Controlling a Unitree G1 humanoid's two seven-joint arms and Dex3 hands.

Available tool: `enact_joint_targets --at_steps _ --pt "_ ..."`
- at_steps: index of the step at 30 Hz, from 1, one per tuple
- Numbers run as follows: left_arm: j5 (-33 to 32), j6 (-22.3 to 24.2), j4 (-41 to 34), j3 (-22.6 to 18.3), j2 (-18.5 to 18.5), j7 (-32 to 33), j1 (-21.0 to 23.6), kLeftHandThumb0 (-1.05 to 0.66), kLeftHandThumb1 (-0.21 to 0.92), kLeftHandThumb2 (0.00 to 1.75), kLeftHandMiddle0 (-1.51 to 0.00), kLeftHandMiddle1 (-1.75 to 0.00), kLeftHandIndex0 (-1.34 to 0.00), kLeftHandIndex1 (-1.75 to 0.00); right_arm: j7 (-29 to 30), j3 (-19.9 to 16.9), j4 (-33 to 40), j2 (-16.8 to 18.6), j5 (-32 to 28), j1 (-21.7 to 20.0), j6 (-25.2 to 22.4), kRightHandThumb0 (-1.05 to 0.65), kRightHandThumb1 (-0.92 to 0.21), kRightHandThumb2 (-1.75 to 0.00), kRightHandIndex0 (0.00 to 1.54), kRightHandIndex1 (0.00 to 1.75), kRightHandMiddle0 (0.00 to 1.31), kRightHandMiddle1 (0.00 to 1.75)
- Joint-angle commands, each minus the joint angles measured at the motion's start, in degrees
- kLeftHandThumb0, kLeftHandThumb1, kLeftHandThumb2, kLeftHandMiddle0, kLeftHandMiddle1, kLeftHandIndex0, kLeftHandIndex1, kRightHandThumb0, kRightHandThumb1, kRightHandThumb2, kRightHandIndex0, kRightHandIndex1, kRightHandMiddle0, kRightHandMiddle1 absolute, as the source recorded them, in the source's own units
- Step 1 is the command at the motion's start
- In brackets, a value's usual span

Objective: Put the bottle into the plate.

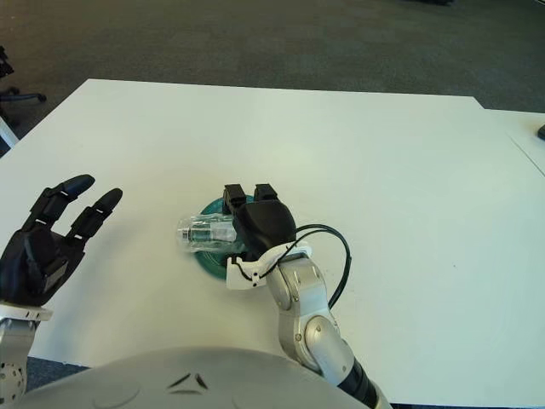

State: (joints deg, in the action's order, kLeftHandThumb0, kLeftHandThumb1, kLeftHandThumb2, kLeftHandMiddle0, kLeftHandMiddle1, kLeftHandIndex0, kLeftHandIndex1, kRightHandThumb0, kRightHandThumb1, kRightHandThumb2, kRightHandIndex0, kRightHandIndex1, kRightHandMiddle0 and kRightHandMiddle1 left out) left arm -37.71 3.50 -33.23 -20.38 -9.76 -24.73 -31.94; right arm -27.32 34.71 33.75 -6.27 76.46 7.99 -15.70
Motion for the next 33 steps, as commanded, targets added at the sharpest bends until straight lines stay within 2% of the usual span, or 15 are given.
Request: enact_joint_targets --at_steps 1,12,33 --pt "0.4 -0.3 -0.4 0.1 -0.1 0.6 0.2 -0.61 0.92 0.48 -0.41 -0.29 -0.09 -1.1 0.8 -1.5 0.1 -0.3 -0.7 1.6 0.2 -0.44 -0.64 -0.97 1.32 1.75 1.07 1.75" --pt "0.5 -0.4 -0.2 0.3 -0.2 0.8 0.4 -0.61 0.92 0.48 -0.41 -0.29 -0.09 -1.1 4.8 -2.8 -1.5 -0.4 -3.1 3.2 1.8 -0.36 -0.51 -1.13 1.29 1.75 1.08 1.75" --pt "-0.2 -0.3 0.2 -0.5 -0.7 0.5 0.5 -0.61 0.92 0.48 -0.41 -0.29 -0.09 -1.1 6.1 -3.9 -1.7 -0.9 -2.5 3.5 2.5 -0.36 -0.51 -1.15 1.28 1.75 1.06 1.75"
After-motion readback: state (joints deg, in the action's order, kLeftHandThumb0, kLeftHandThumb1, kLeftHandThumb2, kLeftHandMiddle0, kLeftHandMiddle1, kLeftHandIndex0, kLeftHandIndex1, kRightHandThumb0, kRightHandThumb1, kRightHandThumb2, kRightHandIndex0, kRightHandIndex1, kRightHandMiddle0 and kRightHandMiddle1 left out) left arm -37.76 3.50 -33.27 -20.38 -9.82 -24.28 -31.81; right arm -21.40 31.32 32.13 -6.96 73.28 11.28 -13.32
